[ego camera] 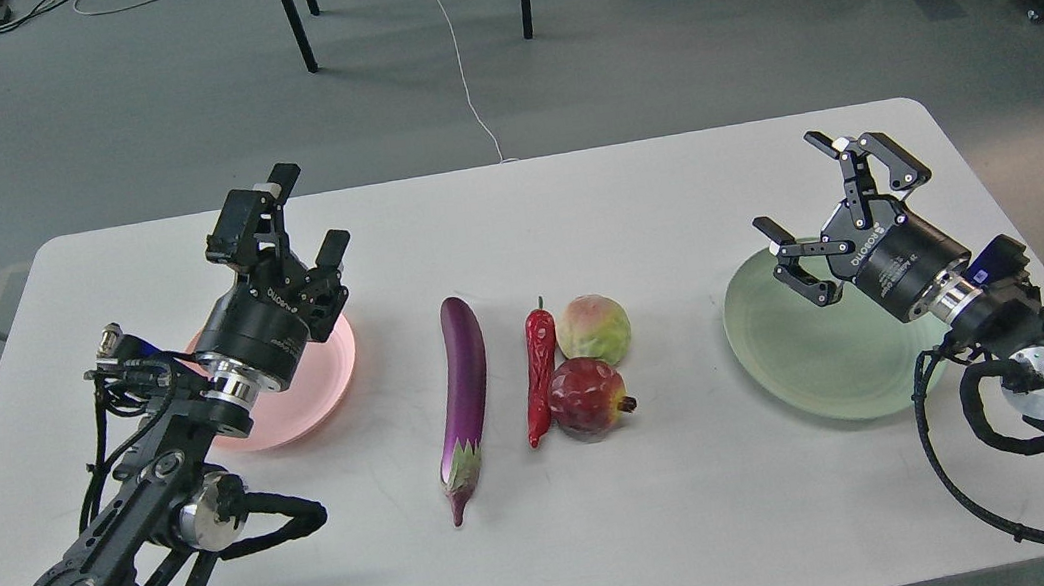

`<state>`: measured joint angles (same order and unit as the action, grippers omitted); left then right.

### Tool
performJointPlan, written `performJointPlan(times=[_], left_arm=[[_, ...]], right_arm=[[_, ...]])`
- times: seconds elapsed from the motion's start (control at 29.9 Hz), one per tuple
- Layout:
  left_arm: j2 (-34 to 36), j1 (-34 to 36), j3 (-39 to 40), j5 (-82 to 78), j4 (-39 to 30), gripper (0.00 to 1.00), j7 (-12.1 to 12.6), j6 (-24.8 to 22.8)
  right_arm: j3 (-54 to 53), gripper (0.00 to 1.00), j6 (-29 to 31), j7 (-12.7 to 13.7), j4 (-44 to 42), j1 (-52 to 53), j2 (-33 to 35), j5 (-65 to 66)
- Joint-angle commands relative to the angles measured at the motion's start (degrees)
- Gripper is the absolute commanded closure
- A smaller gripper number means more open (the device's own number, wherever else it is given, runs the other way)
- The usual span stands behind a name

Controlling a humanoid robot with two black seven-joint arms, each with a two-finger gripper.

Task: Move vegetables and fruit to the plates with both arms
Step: 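Move the right gripper over the peach beside the red apple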

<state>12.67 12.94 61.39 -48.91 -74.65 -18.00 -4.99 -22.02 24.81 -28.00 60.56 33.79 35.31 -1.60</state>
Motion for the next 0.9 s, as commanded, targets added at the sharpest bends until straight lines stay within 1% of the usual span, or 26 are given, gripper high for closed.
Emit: performJointPlan(times=[0.0,0.1,0.23,0.3,0.33,0.43,0.53,0.6,0.67,0.73,0.8,0.87], left_arm=[[0.1,-0.6,-0.8,-0.5,-0.4,0.0,0.2,0.1],[0.3,-0.6,-0.1,0.5,-0.4,0.0,0.6,0.1],[1.1,-0.6,0.0,3.5,-0.1,0.0,0.0,-0.5],[1.7,-0.6,0.1,4.4,-0.2,0.0,-0.3,-0.5],[2.1,-0.5,0.2,4.5,-0.2,0.0,-0.6,-0.4],[2.6,-0.5,0.1,4.5,-0.4,0.0,-0.6,-0.5],[2.9,-0.5,0.0,4.6,-0.7,0.0,-0.7,-0.8],[2.9,-0.7,0.0,4.6,-0.8,0.0,-1.3,-0.7],[2.9,-0.8,0.0,4.6,-0.8,0.0,-1.9,-0.5],[3.0,-1.0,0.1,4.6,-0.8,0.0,-1.9,-0.4],[3.2,-1.0,0.1,4.6,-0.9,0.0,-1.9,-0.4],[3.5,-1.1,0.1,4.6,-1.1,0.0,-1.9,-0.4]], right_arm=[[0.1,0.01,0.7,0.0,2.8,0.9,3.4,4.4],[0.4,0.01,2.3,0.0,3.5,3.4,6.4,11.9],[5.5,0.01,3.0,0.0,3.7,11.7,10.4,28.5],[9.7,0.01,3.0,0.0,3.7,17.3,12.5,36.1],[14.7,0.01,3.0,0.0,3.7,22.8,12.9,42.1],[26.8,0.01,3.0,0.0,3.7,35.3,12.0,52.6],[39.0,0.01,2.0,0.0,2.9,46.3,6.8,60.3],[44.9,0.01,0.3,0.0,1.7,50.6,3.3,62.8],[49.5,0.01,-4.0,0.0,0.5,53.4,-0.9,64.8],[53.9,0.01,-8.8,0.0,-0.8,55.4,-5.8,66.6],[57.8,0.01,-11.7,0.0,-3.2,56.8,-11.0,67.3],[60.9,0.02,-12.9,0.0,-6.1,57.1,-15.8,67.3]])
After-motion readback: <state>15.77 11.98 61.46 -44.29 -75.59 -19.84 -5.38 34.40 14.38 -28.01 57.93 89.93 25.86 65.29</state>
